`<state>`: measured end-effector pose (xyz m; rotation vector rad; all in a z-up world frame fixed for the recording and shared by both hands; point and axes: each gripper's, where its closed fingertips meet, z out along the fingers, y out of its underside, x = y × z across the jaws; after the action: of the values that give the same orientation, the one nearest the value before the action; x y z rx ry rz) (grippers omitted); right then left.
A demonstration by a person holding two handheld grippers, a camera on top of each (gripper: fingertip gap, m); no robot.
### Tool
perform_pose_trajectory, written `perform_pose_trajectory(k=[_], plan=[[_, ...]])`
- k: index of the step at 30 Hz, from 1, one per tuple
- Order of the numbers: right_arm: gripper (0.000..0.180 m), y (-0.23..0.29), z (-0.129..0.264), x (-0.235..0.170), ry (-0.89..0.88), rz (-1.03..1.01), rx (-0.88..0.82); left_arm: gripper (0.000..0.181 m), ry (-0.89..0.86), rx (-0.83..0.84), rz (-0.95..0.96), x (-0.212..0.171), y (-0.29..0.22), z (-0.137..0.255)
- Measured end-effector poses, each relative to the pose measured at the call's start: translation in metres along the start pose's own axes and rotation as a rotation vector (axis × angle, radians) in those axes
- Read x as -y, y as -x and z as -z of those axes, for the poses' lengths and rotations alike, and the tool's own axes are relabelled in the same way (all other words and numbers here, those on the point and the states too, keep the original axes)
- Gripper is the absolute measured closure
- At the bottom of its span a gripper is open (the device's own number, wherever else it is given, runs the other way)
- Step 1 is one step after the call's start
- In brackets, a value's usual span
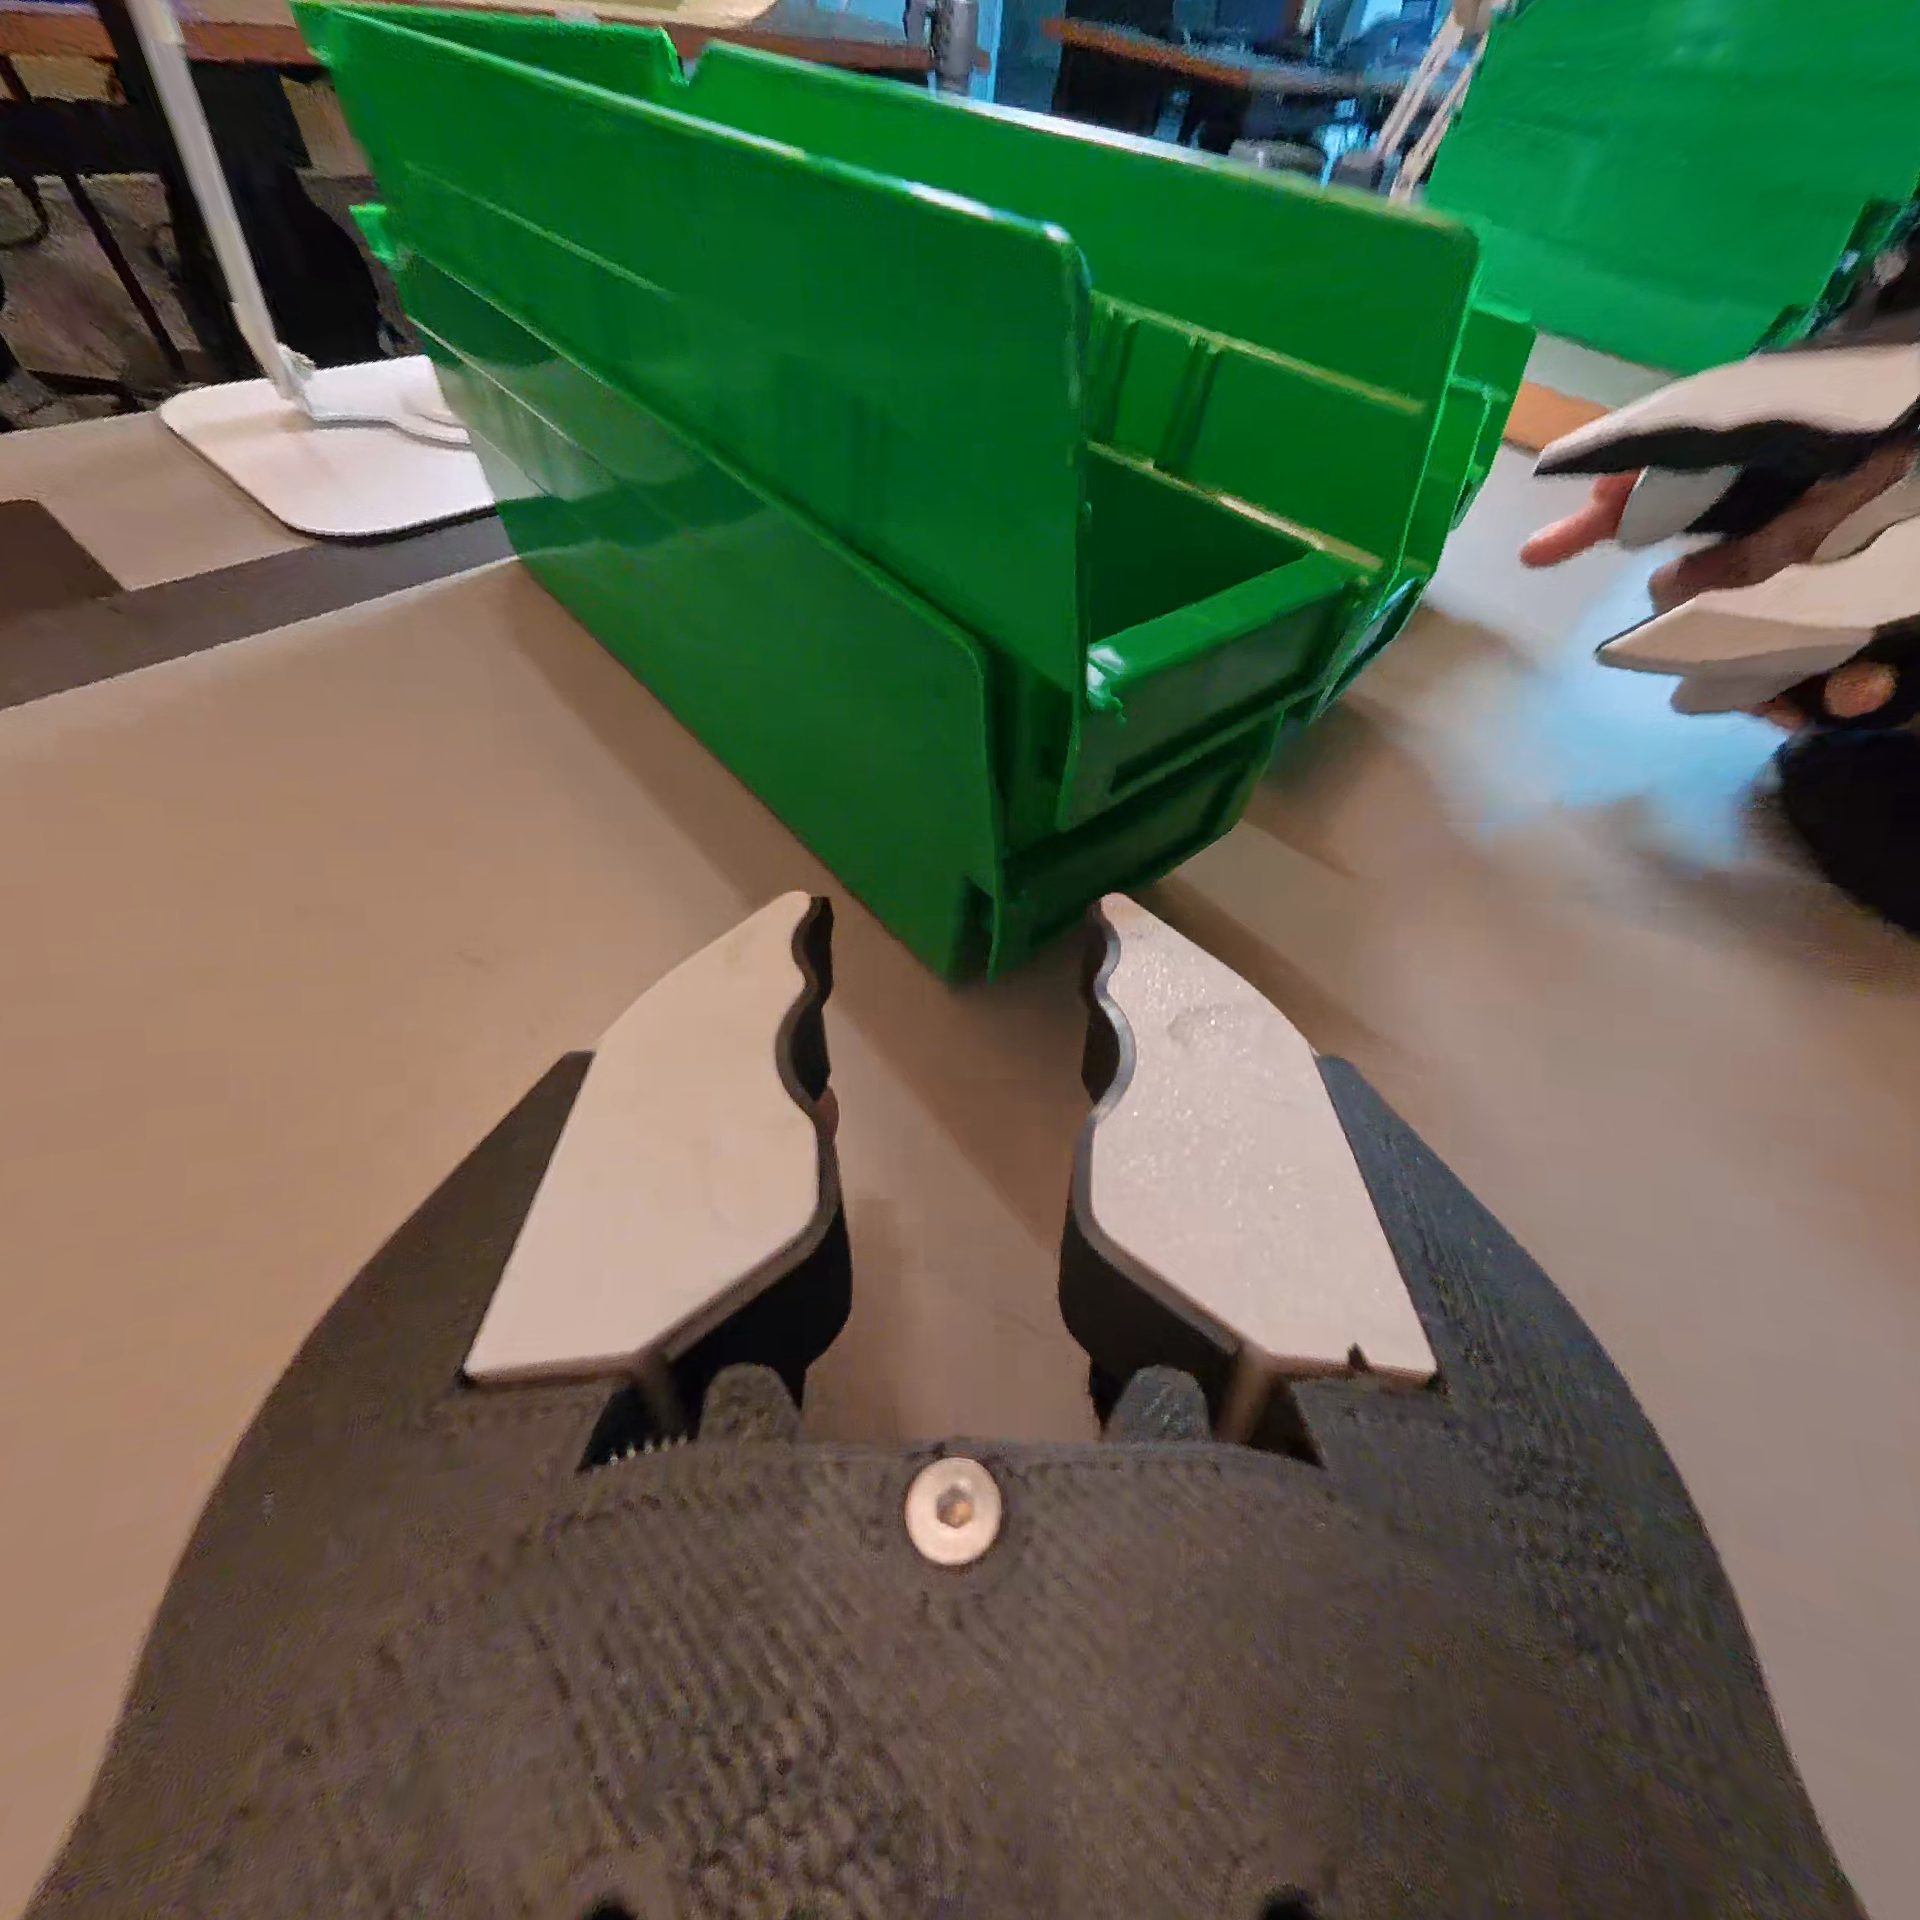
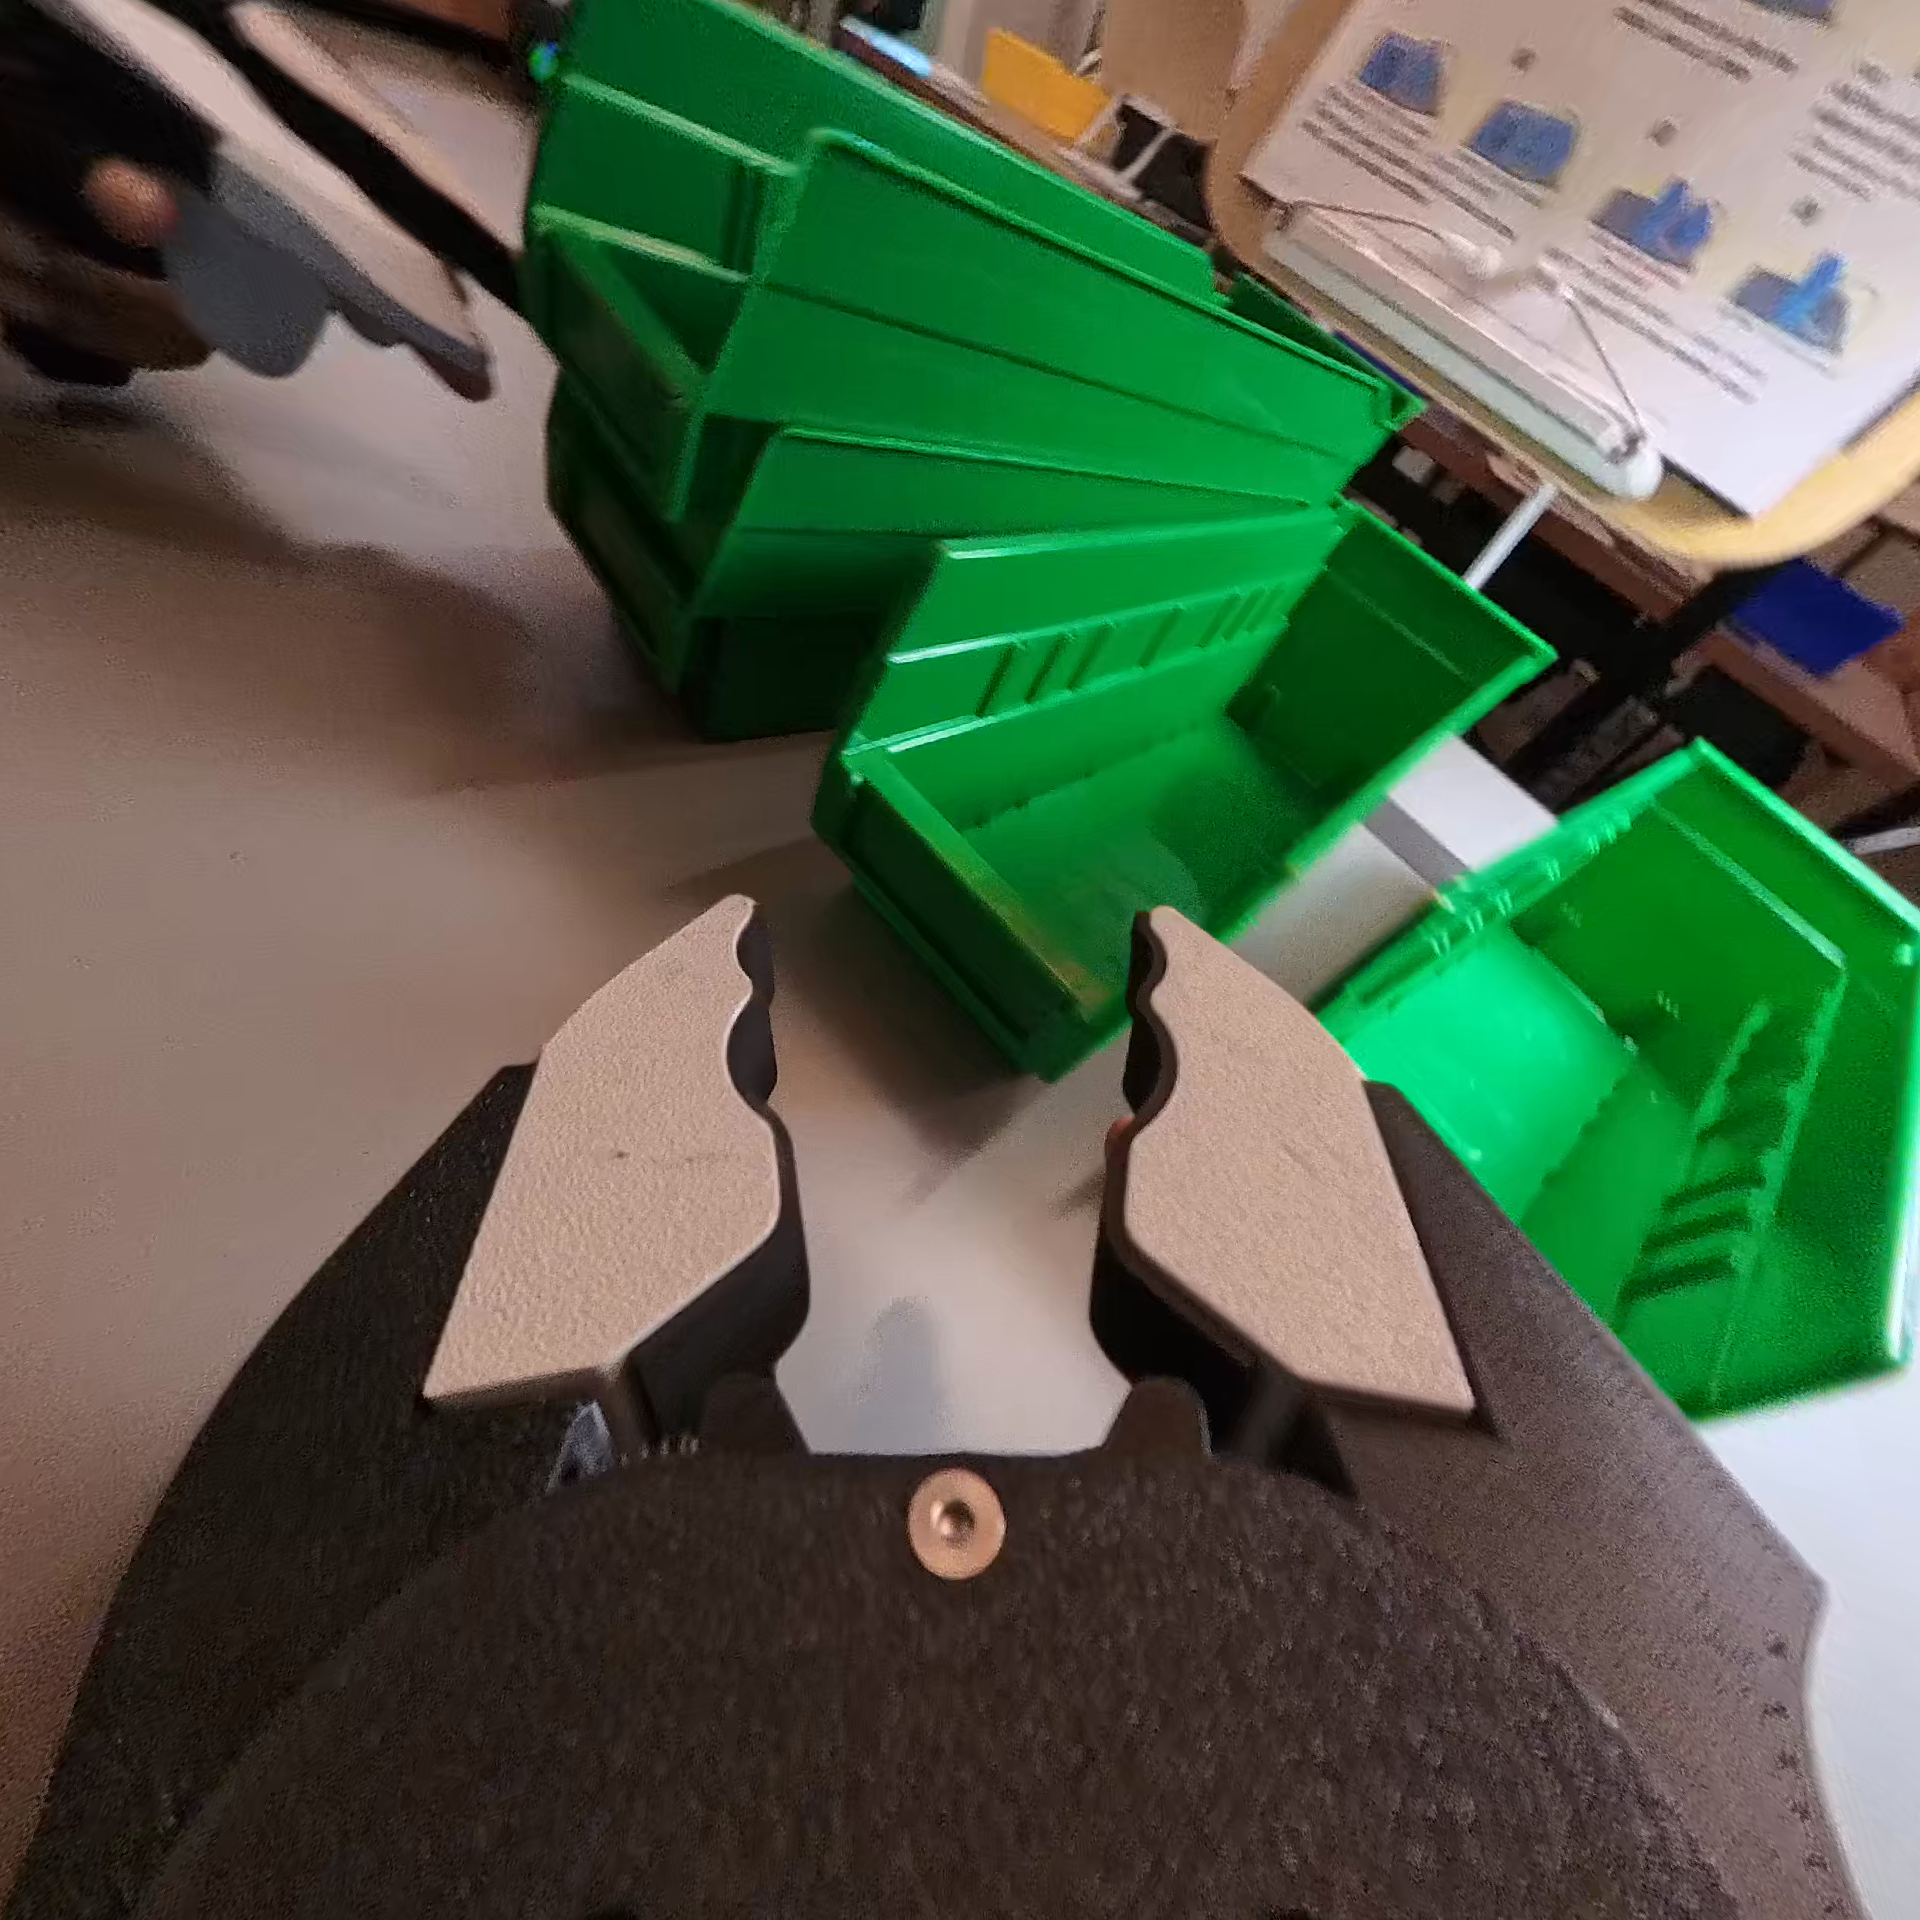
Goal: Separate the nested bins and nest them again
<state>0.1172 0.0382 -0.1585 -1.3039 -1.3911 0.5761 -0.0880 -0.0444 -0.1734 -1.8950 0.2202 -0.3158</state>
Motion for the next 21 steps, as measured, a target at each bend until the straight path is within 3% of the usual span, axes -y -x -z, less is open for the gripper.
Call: perform_pose_trajectory(k=[6, 9, 13, 16, 21], plan=[[0.113, 0.017, -0.043, 0.001, 0.217, 0.396, 0.043, 0.142, 0.085, -0.026, -0.228, -0.004, -0.035, -0.024], [0.112, 0.015, -0.06, -0.004, 0.345, 0.492, 0.084, 0.148, 0.034, -0.051, -0.215, 0.004, -0.043, -0.015], [0.114, 0.007, -0.069, -0.039, 0.62, 0.552, 0.178, 0.147, 0.01, -0.041, -0.176, 0.002, -0.034, 0.001], [0.147, -0.001, -0.075, -0.045, 0.629, 0.616, 0.14, 0.146, 0.002, -0.037, -0.165, 0.0, -0.03, 0.009], [0.15, 0.005, -0.062, -0.038, 0.601, 0.618, 0.164, 0.146, -0.011, -0.049, -0.188, 0.004, -0.037, 0.01]])
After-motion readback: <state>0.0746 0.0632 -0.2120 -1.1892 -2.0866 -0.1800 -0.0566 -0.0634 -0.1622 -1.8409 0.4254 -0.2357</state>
